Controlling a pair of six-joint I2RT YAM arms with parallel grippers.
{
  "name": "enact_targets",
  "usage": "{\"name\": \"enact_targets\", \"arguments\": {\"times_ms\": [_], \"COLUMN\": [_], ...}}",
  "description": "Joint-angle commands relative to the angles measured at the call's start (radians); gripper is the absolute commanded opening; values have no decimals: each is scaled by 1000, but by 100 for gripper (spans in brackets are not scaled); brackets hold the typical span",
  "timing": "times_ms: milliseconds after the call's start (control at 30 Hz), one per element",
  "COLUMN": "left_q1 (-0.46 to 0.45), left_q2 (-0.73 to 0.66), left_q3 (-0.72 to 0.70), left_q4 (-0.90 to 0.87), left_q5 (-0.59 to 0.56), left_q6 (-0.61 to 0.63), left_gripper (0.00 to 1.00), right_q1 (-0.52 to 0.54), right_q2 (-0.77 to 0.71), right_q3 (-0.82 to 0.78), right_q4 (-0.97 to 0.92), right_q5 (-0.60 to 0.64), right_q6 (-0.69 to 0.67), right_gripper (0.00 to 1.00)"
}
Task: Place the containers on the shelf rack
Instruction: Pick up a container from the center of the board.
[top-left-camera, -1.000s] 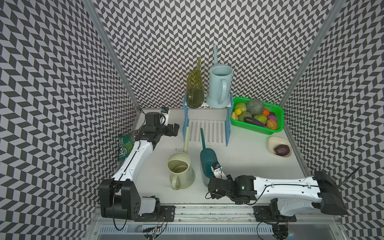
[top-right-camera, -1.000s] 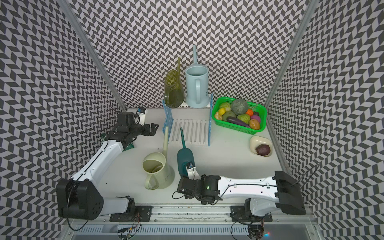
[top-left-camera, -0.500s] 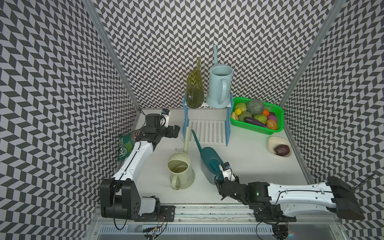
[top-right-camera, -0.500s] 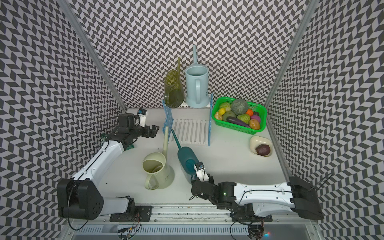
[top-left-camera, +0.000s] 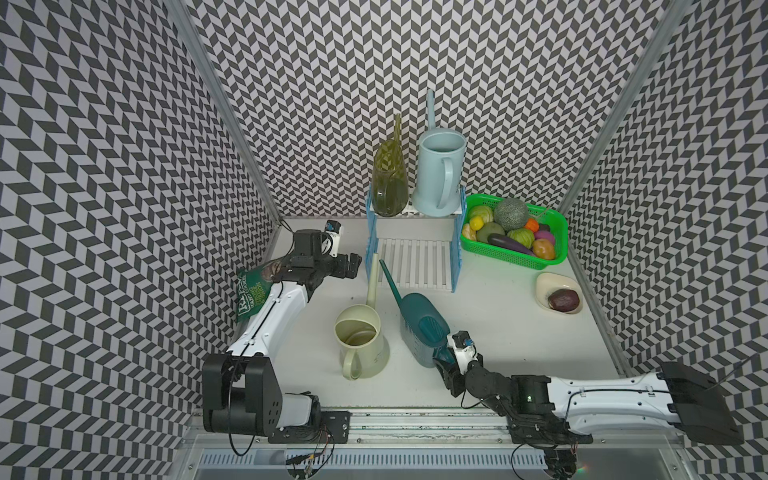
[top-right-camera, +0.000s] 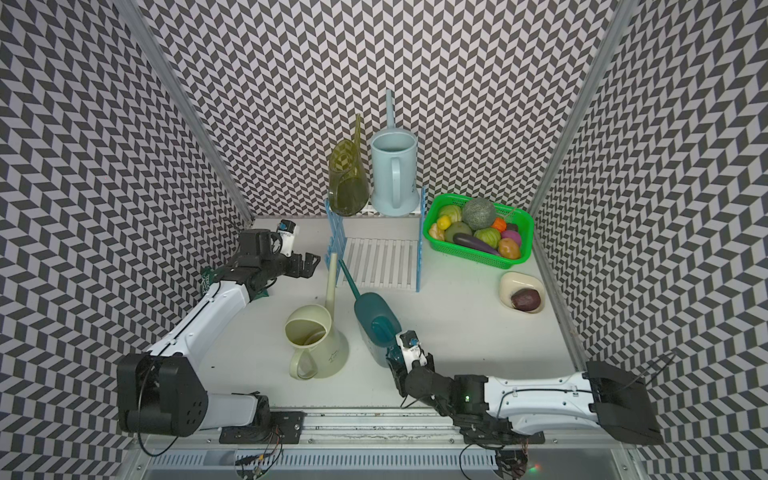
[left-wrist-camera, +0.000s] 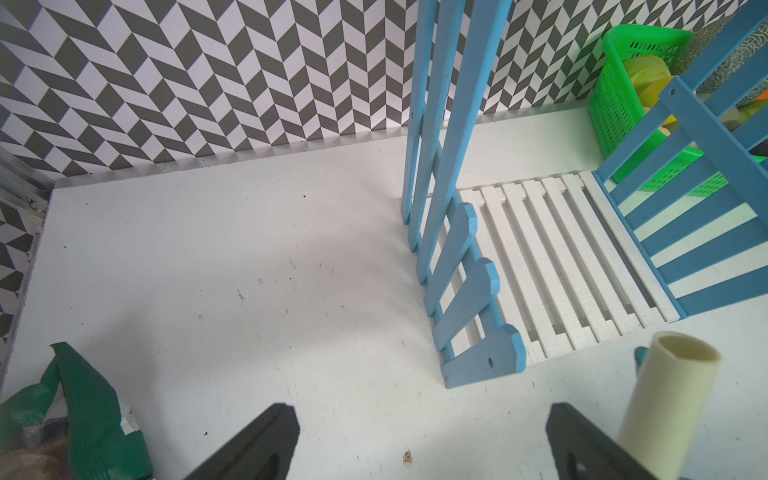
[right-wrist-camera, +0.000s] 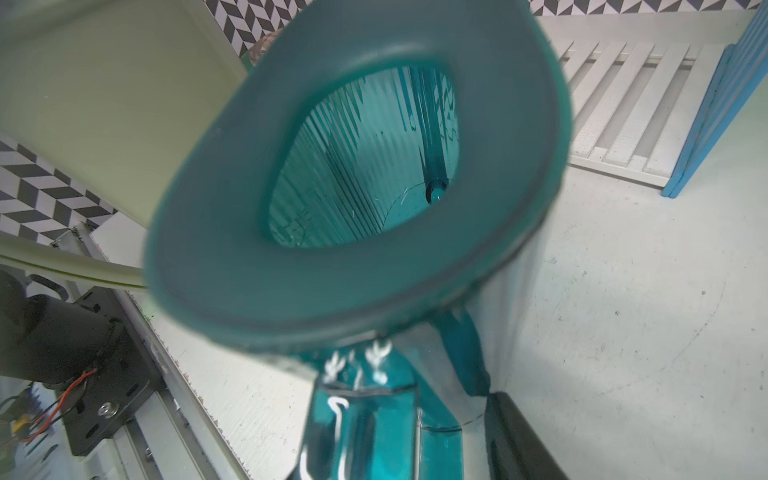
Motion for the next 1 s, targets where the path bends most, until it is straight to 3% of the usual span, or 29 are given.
{"name": "enact_targets", "arguments": {"times_ms": [0, 333, 567, 967], "left_q1": [9, 8, 8, 9], "left_q2": [8, 8, 9, 2], "left_q3": [-4, -6, -7, 0], "left_q4": [13, 7, 7, 1], "left_q5": [14, 14, 18, 19], "left_q6": [10, 16, 16, 20], "left_gripper": [100, 100, 100, 100], "right_q1": [4, 23, 29, 46], "right_q2": [14, 100, 77, 104], "right_q3": [-8, 20, 45, 173], "right_q4": [153, 198, 136, -32], "right_q5": [16, 60, 93, 195], "right_q6": [-71, -125, -91, 8], "right_gripper": [47, 37, 21, 9]}}
